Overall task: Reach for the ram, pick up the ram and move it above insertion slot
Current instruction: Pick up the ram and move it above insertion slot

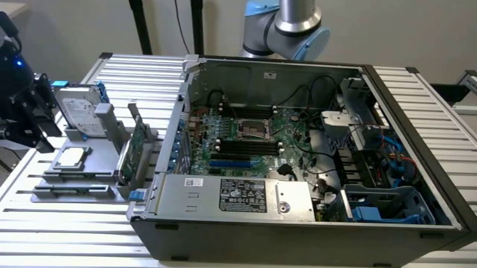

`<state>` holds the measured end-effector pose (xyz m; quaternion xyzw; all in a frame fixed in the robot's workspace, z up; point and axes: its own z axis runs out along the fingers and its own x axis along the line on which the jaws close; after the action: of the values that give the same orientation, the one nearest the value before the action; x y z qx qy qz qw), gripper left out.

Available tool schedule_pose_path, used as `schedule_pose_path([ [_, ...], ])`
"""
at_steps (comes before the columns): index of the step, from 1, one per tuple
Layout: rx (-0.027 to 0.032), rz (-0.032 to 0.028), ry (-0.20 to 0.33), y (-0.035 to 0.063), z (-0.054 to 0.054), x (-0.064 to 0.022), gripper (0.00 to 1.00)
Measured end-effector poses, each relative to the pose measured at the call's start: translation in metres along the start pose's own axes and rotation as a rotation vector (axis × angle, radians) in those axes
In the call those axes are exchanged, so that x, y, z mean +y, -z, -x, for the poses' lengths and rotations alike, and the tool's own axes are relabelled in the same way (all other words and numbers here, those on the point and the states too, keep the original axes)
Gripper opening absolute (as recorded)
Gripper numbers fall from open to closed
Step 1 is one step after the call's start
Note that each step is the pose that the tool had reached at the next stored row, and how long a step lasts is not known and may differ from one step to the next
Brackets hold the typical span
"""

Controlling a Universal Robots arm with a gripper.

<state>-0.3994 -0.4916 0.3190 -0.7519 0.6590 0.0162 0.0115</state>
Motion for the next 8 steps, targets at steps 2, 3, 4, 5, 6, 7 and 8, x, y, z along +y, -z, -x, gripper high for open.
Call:
schedule_pose_path([
  [2, 0.0000, 0.0000, 0.000, -0.0036, 0.000, 0.0000, 0.42],
  [3, 0.0001, 0.0001, 0.000, -0.0055, 0.000, 0.0000, 0.42],
  [4, 0.0000, 0.0000, 0.000, -0.0073, -0.001, 0.0000, 0.42],
  [5, 0.0000, 0.0000, 0.000, -0.0091, -0.001, 0.0000, 0.42],
  [6, 0.0000, 0.0000, 0.001, -0.0109, -0.001, 0.0000, 0.42],
  [7, 0.0000, 0.0001, 0.002, -0.0127, -0.002, 0.0000, 0.42],
  [8, 0.0000, 0.0002, 0.004, -0.0144, -0.002, 0.0001, 0.42],
])
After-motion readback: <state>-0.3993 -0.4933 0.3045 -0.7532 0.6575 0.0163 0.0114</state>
